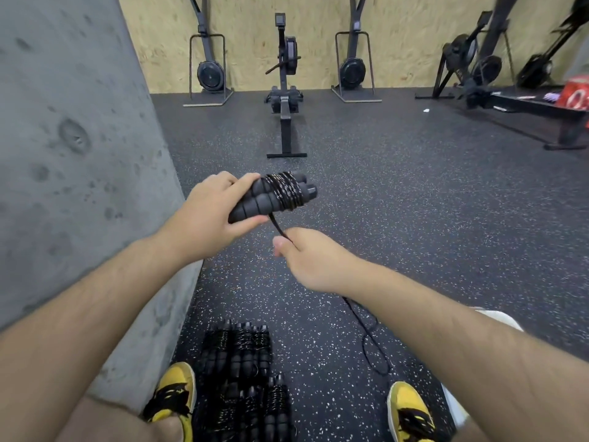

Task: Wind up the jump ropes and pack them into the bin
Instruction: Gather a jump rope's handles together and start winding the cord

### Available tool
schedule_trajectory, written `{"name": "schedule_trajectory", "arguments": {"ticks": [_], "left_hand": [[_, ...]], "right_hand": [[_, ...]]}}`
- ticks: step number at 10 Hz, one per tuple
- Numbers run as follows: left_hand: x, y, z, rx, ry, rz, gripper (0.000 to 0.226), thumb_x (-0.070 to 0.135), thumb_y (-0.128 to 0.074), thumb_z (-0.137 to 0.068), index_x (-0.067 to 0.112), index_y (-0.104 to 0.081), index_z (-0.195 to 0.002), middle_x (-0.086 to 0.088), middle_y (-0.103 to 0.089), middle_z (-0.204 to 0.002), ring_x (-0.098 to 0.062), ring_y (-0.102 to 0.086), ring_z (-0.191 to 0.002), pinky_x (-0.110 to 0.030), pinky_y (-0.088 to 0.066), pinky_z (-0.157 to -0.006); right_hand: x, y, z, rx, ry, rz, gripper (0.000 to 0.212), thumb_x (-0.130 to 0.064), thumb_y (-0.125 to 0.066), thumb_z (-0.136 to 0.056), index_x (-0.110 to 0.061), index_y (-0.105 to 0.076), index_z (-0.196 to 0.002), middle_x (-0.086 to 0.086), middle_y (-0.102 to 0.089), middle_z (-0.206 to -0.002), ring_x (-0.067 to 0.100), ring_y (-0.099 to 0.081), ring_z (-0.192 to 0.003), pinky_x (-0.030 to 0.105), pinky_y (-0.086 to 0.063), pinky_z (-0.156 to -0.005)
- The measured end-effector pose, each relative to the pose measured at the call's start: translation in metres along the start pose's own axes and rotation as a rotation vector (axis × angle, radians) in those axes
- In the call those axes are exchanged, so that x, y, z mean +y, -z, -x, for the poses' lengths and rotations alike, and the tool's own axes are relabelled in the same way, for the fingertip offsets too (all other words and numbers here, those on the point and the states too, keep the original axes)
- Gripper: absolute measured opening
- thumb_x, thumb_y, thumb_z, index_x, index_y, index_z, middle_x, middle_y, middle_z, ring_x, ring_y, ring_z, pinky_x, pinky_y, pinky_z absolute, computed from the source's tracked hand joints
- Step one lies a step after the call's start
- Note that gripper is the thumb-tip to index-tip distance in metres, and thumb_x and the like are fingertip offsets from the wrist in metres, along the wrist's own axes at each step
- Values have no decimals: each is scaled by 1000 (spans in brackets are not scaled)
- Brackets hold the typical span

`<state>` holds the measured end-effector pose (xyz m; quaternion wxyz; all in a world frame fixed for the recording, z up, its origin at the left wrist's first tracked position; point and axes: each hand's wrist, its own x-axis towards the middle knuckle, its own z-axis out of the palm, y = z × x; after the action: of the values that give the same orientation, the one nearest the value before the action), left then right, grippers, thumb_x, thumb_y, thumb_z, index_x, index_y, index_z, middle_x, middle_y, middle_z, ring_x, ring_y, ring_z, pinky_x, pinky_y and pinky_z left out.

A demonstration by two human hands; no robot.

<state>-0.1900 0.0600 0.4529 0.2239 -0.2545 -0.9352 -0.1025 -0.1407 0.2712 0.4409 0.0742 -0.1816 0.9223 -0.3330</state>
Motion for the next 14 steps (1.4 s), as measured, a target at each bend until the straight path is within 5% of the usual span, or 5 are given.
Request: {"name": "schedule_trajectory", "arguments": {"ticks": [5, 10, 11, 12, 14], "left_hand": [[-8, -15, 14, -208, -77, 59, 73, 68, -55, -78, 43, -36, -143, 5, -48, -115, -19, -37, -98, -50, -42, -92], [46, 8, 30, -256, -28, 787, 74, 44, -78, -79, 35, -42, -143, 5, -50, -141, -20, -50, -135, -43, -39, -114], [48, 6, 23, -64, -52, 547, 71, 56, -68, -79, 35, -40, -141, 19, -49, -132, -9, -45, -130, -31, -34, -113], [34, 1, 12, 17, -35, 378, 72, 56, -64, -79, 19, -49, -139, 7, -54, -124, -16, -48, -115, -34, -30, -105], [-12, -14, 6, -103, 125, 176, 82, 65, -63, -71, 26, -48, -142, 1, -55, -122, -29, -49, -115, -55, -38, -105]], "right_hand": [[-5, 49, 11, 414, 494, 805, 30, -43, -36, -104, -27, -61, -109, -6, -60, -100, 24, -64, -82, 31, -35, -61], [34, 50, -11, 62, 153, 123, 25, -7, -48, -100, -20, -56, -80, -21, -64, -54, -8, -60, -57, 16, -50, -66], [30, 30, -13, 373, 788, 1288, 21, 4, -41, -91, 0, -61, -88, 9, -69, -75, 19, -66, -73, 27, -51, -66], [14, -11, -11, 117, 161, 314, 26, -19, -34, -107, -10, -58, -111, 4, -57, -95, 20, -54, -84, 28, -40, -72], [-14, -25, 2, 81, 113, 260, 39, -31, -27, -108, -8, -58, -111, 10, -62, -105, 29, -58, -95, 35, -43, -75]]}}
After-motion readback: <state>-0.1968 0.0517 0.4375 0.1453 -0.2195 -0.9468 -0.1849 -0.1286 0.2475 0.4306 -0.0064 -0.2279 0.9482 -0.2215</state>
